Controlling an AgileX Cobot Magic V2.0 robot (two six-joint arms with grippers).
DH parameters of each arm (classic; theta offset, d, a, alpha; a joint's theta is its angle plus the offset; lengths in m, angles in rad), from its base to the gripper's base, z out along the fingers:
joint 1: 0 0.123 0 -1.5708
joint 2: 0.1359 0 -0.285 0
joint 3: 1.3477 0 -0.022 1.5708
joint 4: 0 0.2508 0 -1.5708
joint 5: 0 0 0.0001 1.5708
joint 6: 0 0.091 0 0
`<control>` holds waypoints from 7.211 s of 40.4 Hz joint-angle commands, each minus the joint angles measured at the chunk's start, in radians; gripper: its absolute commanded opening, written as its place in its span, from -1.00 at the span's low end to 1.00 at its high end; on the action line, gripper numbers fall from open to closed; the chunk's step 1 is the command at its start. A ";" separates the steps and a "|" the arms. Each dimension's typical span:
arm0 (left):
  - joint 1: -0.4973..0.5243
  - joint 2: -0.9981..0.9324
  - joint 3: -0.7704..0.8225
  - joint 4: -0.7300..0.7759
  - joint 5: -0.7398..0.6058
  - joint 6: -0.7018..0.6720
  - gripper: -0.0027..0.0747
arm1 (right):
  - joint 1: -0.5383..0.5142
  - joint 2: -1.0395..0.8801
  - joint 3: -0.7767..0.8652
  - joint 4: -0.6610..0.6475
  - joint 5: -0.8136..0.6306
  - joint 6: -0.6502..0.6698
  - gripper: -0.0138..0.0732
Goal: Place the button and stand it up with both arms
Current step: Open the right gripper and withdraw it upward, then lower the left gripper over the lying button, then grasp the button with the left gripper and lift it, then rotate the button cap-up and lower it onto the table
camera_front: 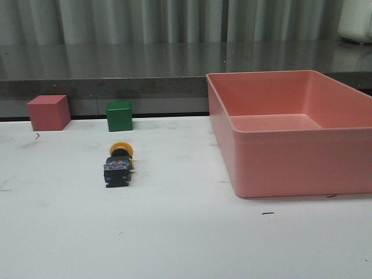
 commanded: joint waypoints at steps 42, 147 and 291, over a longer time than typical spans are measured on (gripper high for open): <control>-0.138 0.241 -0.240 -0.059 -0.058 0.081 0.54 | -0.006 0.005 -0.021 0.013 -0.051 -0.007 0.37; -0.477 1.637 -1.120 0.081 0.473 -0.527 0.53 | -0.006 0.005 -0.021 0.013 -0.050 -0.007 0.37; -0.490 1.245 0.311 -0.173 -1.876 -0.033 -0.45 | -0.006 0.005 -0.021 0.013 -0.050 -0.007 0.37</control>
